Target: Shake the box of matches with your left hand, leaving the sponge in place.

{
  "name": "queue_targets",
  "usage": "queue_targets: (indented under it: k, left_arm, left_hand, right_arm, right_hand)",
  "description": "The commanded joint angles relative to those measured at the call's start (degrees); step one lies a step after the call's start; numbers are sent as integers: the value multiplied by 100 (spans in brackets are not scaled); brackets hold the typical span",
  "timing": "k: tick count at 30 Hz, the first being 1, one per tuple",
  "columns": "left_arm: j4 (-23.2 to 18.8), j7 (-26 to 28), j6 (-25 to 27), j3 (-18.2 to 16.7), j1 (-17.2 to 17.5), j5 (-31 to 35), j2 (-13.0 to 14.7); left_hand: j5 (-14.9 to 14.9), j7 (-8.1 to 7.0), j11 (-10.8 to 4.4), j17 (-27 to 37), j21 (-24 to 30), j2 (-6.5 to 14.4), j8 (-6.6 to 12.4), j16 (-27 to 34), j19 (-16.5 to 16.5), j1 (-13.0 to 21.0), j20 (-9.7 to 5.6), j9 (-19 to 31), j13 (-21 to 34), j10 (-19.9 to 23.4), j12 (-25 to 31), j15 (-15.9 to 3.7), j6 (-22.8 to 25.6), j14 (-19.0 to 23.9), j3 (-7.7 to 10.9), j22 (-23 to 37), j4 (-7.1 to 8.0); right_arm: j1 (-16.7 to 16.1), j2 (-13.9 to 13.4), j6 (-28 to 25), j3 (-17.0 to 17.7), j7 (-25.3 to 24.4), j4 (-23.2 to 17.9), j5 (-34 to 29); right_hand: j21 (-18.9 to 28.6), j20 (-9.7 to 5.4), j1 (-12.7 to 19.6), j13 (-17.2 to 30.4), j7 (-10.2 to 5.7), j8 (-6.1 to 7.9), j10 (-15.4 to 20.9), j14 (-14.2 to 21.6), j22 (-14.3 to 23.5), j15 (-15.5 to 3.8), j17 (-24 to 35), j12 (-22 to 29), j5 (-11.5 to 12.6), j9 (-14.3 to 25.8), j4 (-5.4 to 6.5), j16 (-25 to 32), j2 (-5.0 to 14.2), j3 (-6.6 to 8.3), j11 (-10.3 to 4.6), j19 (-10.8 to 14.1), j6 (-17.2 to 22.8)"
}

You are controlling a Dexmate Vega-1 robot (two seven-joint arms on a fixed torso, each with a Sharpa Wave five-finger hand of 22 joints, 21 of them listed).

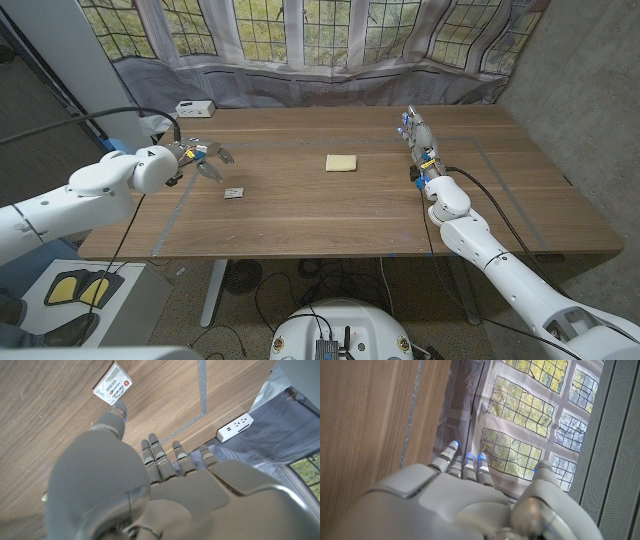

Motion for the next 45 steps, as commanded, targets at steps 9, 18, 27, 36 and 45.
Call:
queue_targets:
  k: [9, 18, 27, 36, 45]
  left_arm:
    - [27, -453, -106, 309, -123, 409, -44]
    - [88, -426, -128, 318, -56, 410, -100]
    - [240, -356, -129, 411, -98, 453, -324]
    - [394, -298, -215, 529, -219, 528, -527]
    - [451, -6, -99, 575, -164, 623, -683]
  left_hand:
    - [49, -36, 28, 12, -56, -36, -19, -14, -170, -93, 30, 15, 59, -410, -63, -124, -409, -189, -178, 5, 48]
    - [72, -57, 52, 12, -49, -36, -8, -10, -204, -120, 25, 15, 44, -679, -103, -105, -500, -221, -232, 7, 60]
    - [92, 108, 156, 19, -102, 1, 10, 38, -414, -98, 34, 17, 30, -826, -59, -114, -638, -33, -272, 9, 53]
    - [99, 221, 219, 23, -82, 53, 17, -21, -535, -90, 36, 16, 25, -894, -39, 3, -729, -238, -287, 19, 59]
    - [104, 293, 278, 19, -8, 107, 93, 48, -434, -23, 28, 14, 15, -706, 62, -56, -561, -59, -281, 32, 33]
  right_arm:
    - [-105, -67, -112, -8, -51, -184, -21]
    - [-134, -79, -176, -30, -59, -232, -20]
    - [-225, -145, -248, -8, -213, -397, -112]
    - [-268, -201, -312, 16, -306, -527, -180]
    - [-272, -190, -334, 20, -317, -522, -167]
  right_hand:
    - [6, 49, 28, 15, -10, -2, 41, 11, 20, 43, 22, -15, -11, 16, -13, 28, 7, 8, -13, 16, 43]
    - [8, 48, 27, 16, -12, -4, 46, 9, 20, 50, 24, -15, -12, 16, -15, 27, 6, 6, -13, 18, 45]
    - [8, 50, 21, 17, -13, -5, 49, 8, 20, 55, 26, -16, -12, 16, -13, 28, 7, 3, -7, 16, 46]
    - [10, 52, 20, 18, -17, -5, 59, 21, 21, 58, 27, -14, -13, 17, -15, 33, 5, 1, -10, 22, 50]
    - [10, 60, 20, 20, -20, -3, 84, 27, 21, 65, 28, -5, -13, 17, -18, 35, 4, 0, -26, 22, 59]
